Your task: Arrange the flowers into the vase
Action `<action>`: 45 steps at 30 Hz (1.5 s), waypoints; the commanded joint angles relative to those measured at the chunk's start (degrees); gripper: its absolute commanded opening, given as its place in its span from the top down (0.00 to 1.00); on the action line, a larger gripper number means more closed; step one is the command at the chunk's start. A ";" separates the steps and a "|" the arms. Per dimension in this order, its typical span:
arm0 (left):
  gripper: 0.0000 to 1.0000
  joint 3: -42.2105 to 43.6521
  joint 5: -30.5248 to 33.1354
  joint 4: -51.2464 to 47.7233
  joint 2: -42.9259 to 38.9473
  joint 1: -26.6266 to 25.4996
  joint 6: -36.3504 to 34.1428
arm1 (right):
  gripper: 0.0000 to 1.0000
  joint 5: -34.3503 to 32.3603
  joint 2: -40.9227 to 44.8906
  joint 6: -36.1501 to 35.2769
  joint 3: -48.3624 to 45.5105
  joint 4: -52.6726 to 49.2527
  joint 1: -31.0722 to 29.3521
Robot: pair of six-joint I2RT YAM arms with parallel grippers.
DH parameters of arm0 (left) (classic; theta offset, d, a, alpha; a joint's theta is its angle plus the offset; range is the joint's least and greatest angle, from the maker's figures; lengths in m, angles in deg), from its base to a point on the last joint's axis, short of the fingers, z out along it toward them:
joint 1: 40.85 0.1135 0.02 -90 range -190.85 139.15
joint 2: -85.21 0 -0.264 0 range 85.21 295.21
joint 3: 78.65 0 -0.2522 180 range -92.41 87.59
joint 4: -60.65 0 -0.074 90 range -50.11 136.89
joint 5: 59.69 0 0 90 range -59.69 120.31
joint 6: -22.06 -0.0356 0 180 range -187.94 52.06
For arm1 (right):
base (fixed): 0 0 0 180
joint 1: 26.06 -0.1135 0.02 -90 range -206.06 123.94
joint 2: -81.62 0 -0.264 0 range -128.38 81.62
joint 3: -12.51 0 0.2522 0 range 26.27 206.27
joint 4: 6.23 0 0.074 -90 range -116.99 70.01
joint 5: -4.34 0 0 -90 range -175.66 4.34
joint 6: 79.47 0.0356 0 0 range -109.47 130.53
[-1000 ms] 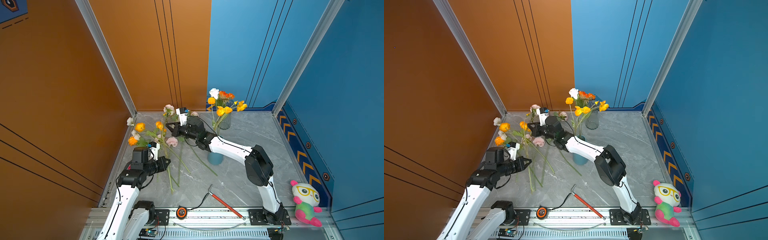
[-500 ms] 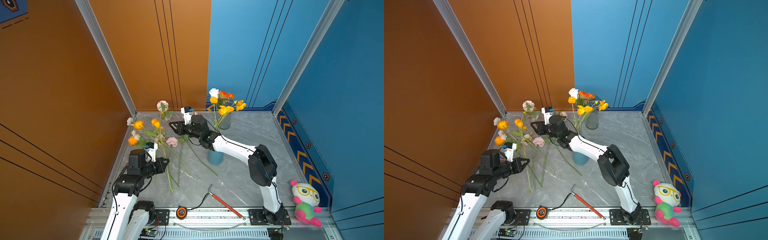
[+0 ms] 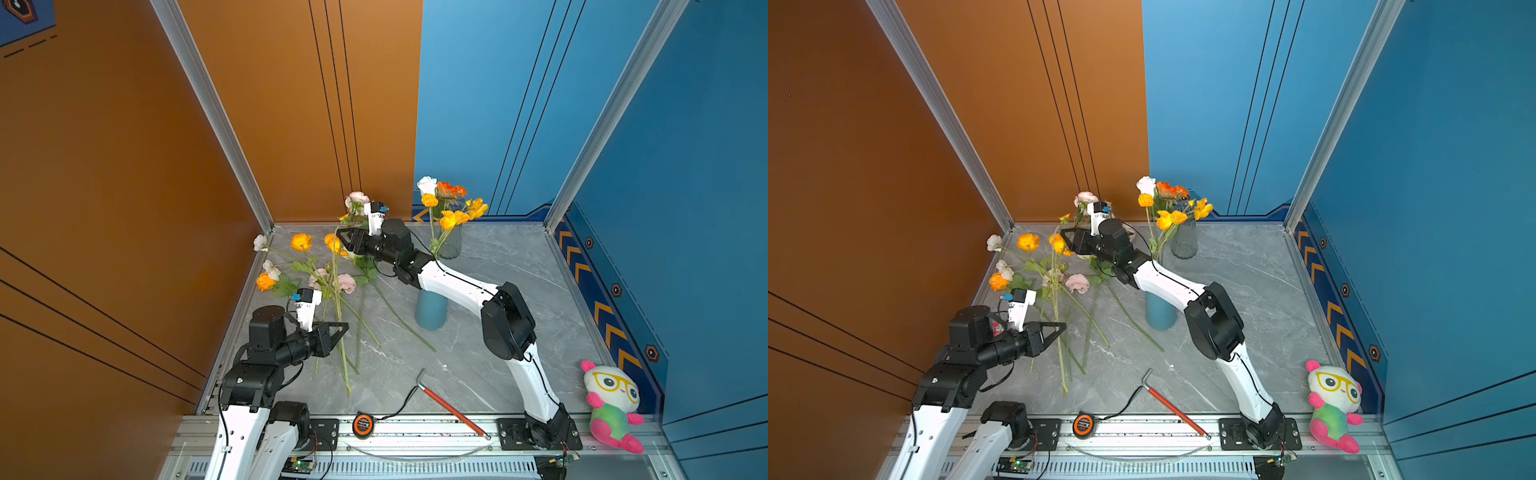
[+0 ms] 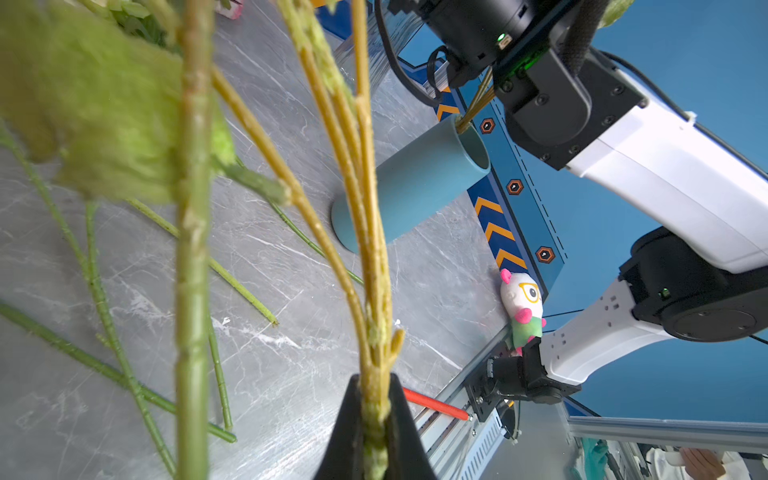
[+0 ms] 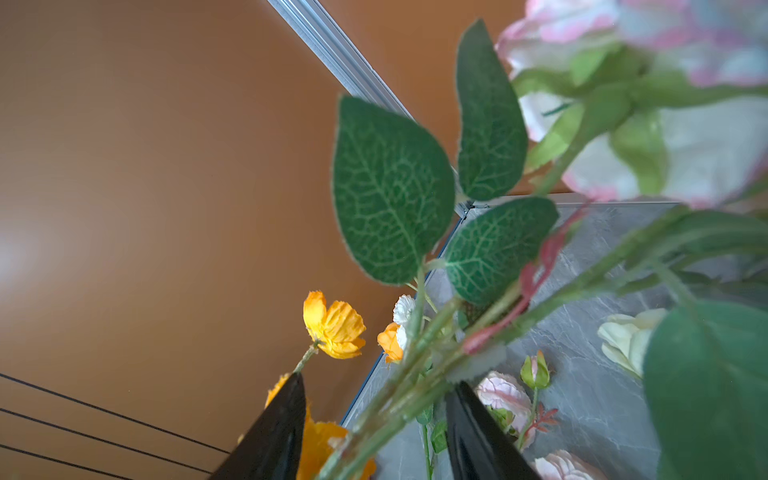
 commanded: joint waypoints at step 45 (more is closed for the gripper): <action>1.00 -22.51 4.20 -3.22 6.83 0.70 8.32 | 0.47 2.65 4.63 0.24 -7.20 4.15 0.75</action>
